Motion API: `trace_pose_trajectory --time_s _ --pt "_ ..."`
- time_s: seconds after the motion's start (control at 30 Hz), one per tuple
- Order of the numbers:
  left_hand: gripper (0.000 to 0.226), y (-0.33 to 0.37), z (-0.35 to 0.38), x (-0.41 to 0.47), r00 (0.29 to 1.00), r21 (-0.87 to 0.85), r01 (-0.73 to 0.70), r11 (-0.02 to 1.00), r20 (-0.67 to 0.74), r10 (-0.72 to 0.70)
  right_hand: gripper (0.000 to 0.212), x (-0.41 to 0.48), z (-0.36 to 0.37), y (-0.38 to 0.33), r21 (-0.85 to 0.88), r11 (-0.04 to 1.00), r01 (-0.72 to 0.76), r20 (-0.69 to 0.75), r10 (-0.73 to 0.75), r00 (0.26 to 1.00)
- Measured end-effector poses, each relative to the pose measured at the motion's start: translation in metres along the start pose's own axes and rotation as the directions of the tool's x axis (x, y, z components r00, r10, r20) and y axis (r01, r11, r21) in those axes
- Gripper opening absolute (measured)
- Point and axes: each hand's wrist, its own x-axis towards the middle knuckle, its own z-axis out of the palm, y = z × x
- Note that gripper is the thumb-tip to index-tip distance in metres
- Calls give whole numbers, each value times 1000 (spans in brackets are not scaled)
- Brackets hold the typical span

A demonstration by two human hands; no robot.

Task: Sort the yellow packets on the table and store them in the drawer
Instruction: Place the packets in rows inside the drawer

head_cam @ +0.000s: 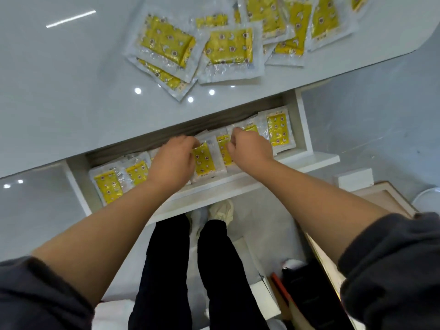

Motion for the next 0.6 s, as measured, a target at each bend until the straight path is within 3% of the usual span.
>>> trace_pose_trajectory --time_s 0.1,0.23,0.37,0.47,0.6 --pt "27 27 -34 -2 997 -15 -81 997 -20 81 18 -21 -42 -2 16 998 58 -69 -57 996" --pt "24 46 -79 9 979 105 -179 978 -75 188 15 -30 -94 -13 50 993 103 -150 -94 984" --pt "39 33 -115 48 973 179 -147 973 -151 175 22 -5 -125 -29 8 989 150 -240 -144 960" --pt "53 13 -135 89 983 298 -133 945 -86 165 40 28 -134 -36 -96 985 143 -284 -165 945" --pt "60 -12 -152 129 968 393 -243 887 35 249 57 67 -140 -41 -202 970 136 -207 -178 962"
